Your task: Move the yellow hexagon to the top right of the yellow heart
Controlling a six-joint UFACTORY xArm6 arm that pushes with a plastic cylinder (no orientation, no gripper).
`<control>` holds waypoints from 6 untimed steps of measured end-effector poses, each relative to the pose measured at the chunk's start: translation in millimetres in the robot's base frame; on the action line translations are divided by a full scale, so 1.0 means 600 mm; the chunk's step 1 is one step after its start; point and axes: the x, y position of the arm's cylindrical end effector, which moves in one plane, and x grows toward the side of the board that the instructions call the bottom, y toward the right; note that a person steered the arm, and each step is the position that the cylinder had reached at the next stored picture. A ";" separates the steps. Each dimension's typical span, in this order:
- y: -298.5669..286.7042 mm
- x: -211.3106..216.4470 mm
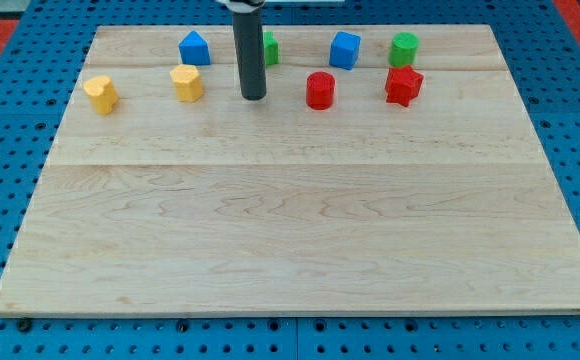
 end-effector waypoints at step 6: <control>-0.105 -0.006</control>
